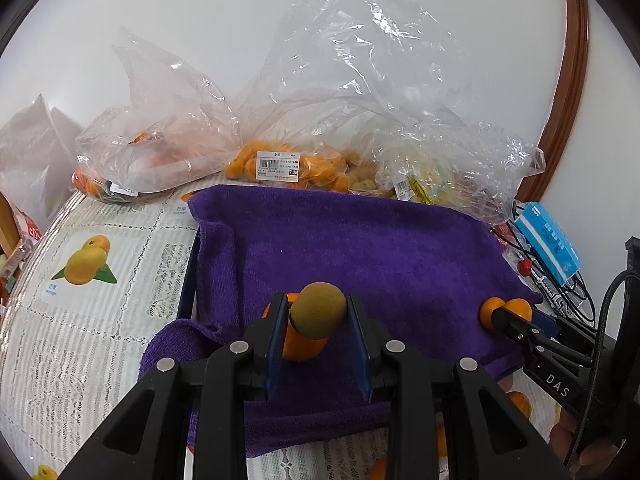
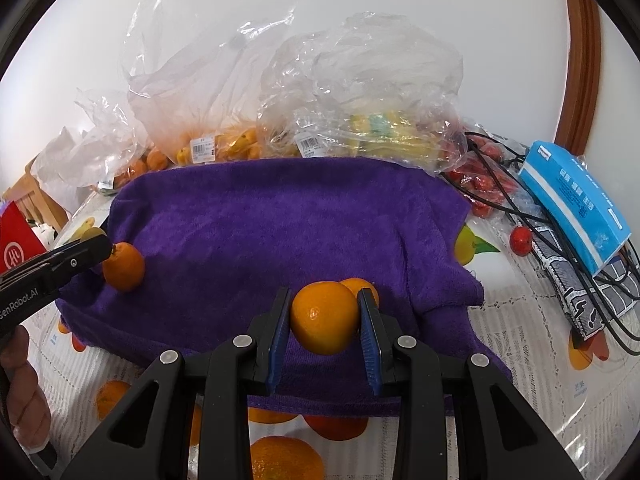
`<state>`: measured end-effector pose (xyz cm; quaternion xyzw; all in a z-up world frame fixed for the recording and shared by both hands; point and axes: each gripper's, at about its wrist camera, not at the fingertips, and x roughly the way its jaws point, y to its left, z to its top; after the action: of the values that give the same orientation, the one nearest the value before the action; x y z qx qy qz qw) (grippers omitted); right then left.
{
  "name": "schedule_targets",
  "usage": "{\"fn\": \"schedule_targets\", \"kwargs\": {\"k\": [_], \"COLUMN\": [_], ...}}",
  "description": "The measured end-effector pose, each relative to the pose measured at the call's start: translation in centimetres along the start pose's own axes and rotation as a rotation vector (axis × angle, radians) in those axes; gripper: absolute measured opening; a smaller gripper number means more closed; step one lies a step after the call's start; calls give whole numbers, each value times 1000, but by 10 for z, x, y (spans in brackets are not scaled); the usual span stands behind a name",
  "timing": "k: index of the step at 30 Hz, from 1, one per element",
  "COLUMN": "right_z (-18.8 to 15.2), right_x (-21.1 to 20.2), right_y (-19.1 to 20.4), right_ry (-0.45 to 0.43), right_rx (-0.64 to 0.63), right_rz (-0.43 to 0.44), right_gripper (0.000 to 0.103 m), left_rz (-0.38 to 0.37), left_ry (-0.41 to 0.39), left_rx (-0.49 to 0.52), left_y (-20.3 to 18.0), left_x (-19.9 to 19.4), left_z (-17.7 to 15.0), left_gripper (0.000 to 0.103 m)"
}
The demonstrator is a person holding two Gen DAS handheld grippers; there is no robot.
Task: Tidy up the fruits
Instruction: 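Carry the orange over the towel with the right gripper while the left carries the yellow-brown fruit, then lower and release the orange from the right gripper while the left releases the yellow-brown fruit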
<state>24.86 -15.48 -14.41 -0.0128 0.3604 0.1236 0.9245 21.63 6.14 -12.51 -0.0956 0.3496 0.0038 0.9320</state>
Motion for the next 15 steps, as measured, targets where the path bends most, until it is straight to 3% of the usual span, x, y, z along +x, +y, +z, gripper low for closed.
{"fn": "schedule_targets", "kwargs": {"k": [15], "right_z": [-2], "right_x": [3], "right_y": [0], "right_ry": [14], "right_rx": [-6], "right_rz": [-12], "right_gripper": [33], "left_rz": [-1], "left_ry": [15], "left_rx": [8], "left_y": [-1], "left_x": [3], "left_z": [-1], "left_gripper": [28]}}
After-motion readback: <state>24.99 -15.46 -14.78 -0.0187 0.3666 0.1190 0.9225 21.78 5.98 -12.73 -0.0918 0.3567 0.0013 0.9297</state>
